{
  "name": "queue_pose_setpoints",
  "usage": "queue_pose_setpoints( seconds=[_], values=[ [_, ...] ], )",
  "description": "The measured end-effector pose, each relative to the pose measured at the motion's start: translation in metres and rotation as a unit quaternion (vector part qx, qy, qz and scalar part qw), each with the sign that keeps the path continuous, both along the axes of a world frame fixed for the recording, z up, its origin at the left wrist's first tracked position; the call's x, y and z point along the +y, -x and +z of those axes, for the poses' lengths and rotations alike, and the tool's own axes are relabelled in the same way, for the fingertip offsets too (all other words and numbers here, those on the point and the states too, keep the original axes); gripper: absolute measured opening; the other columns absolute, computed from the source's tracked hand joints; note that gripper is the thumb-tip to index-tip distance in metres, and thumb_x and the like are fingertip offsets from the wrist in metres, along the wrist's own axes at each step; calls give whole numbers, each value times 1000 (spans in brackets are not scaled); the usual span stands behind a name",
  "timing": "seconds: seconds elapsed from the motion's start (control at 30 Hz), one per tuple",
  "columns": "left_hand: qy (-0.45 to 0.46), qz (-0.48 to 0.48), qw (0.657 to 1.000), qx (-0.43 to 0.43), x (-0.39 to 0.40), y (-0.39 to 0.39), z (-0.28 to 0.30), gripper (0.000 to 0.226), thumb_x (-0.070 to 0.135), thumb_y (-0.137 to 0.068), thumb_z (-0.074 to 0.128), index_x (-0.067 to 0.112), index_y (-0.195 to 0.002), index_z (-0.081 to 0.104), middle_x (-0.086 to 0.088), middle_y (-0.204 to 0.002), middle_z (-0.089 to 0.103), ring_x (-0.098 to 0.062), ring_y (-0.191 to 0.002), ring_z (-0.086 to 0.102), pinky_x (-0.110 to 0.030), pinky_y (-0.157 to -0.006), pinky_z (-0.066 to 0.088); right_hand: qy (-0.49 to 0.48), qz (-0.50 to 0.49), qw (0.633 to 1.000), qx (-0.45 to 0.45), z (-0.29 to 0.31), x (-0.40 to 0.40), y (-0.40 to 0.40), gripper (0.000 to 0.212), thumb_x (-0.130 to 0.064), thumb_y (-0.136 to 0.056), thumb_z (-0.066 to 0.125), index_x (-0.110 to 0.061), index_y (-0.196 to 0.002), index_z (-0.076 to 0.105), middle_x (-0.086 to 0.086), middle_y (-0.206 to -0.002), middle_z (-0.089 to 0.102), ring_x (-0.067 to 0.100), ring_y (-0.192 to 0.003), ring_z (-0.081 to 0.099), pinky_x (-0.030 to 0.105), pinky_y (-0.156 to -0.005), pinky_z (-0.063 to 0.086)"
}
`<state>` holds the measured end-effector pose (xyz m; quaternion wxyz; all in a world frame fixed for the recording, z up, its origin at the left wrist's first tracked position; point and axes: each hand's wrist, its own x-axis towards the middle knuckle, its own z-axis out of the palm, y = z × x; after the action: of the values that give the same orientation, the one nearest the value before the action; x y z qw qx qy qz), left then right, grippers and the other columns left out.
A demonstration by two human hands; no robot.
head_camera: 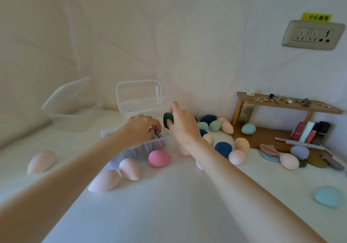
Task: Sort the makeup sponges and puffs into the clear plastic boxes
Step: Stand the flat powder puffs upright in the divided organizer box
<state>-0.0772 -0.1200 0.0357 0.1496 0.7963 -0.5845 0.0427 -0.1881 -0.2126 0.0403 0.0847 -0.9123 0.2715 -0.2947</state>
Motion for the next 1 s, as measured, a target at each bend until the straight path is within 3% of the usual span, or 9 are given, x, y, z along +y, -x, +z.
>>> queue_pose_setpoints(
  seconds=[0.07,0.13,0.3,0.43,0.5,0.63,0.73,0.83,1.0],
  values=[
    [0,9,1000,-6,-1,1,0,32,7,-90,41,19,-108,64,-2,-111,62,-22,-110,52,-29,-94,36,-23,17,998,-59,7,4,-1,22,-7,-89,50,-3,-110,44,12,-81,55,30,-75,52,40,-64,44],
    [0,21,1000,-7,-2,2,0,32,8,-90,40,18,-108,64,-2,-111,63,-23,-111,52,-29,-94,36,-33,43,998,-39,11,8,-2,21,-6,-87,52,-3,-106,45,10,-80,52,28,-75,50,37,-64,41],
    [-3,38,999,-25,-2,3,-2,30,7,-89,39,15,-107,62,-4,-109,66,-25,-108,55,-30,-89,37,-25,66,997,5,1,14,-1,21,-10,-87,55,-4,-106,46,13,-99,62,32,-90,56,30,-61,28],
    [-10,26,999,-18,0,3,1,31,10,-89,42,20,-110,63,0,-114,65,-22,-112,53,-30,-97,35,25,11,999,-39,2,8,0,24,-7,-89,51,-3,-112,45,14,-102,60,34,-90,58,33,-61,35],
    [-1,24,1000,-15,0,4,3,31,10,-90,43,20,-113,62,-1,-117,62,-21,-114,52,-29,-98,34,27,-14,1000,-1,2,-1,1,23,-6,-90,50,-4,-112,46,14,-101,61,33,-90,58,33,-60,36],
    [52,7,998,36,-4,10,8,35,3,-89,42,14,-119,57,0,-124,60,-17,-119,53,-29,-103,37,-26,1,996,90,-9,-11,0,19,-18,-91,52,-7,-105,60,12,-103,65,32,-99,59,38,-76,49],
    [68,-11,994,79,-11,21,8,38,1,-88,43,10,-123,52,0,-124,61,-15,-118,54,-29,-102,39,-21,-1,994,111,-12,-12,0,28,-22,-95,45,-7,-115,55,14,-113,62,33,-110,51,40,-90,40],
    [63,-19,991,119,-21,27,3,39,1,-87,44,7,-125,47,-4,-122,63,-21,-117,57,-37,-102,43,-9,-19,994,108,-11,-12,1,29,-16,-95,43,-4,-120,47,17,-117,58,35,-114,48,41,-92,35],
    [43,-1,994,104,-29,31,-1,38,3,-89,44,6,-126,46,-8,-124,62,-27,-116,57,-39,-102,42,2,-39,995,88,-18,-10,0,26,-9,-92,42,-8,-112,59,13,-110,64,34,-109,50,39,-87,35]
  ],
)
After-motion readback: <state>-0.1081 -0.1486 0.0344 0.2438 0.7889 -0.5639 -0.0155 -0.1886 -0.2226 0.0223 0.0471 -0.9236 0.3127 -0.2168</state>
